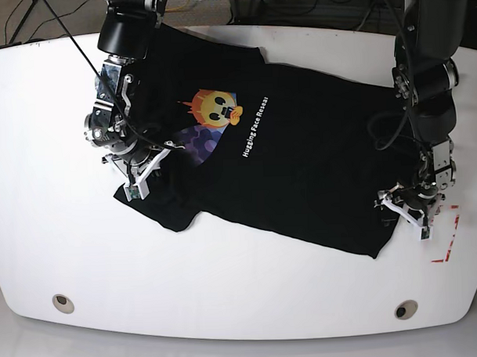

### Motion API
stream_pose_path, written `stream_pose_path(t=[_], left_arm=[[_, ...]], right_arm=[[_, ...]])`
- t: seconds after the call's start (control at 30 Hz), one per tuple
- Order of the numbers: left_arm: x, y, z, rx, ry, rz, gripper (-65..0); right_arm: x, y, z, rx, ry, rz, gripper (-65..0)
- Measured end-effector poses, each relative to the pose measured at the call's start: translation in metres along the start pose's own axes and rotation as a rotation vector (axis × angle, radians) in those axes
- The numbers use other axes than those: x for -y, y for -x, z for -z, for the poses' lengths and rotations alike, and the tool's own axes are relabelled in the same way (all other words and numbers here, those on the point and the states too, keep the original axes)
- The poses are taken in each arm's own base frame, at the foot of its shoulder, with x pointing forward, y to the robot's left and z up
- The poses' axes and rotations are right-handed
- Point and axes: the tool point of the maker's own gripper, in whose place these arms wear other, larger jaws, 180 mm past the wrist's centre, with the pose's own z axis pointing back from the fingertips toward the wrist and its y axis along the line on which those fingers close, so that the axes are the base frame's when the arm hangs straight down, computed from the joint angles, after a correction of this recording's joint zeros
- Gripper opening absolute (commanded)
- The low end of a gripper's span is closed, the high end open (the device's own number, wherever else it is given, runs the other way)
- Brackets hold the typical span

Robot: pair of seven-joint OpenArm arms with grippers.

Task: Layout the t-shirt on the table in an organized manner, then fold the t-shirt properly
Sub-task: 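Grasp the t-shirt side edges near the hem with both grippers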

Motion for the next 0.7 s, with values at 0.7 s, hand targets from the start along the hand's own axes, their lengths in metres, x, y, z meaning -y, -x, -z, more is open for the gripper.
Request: stream_pose_path(t=[0.7], left_arm=[[0.036,0.013,-0.002,0.013,0.136,0.034,-26.7]], right_arm=[[0.001,0.0,-0.001,0.0,0.003,0.001,-65.0]])
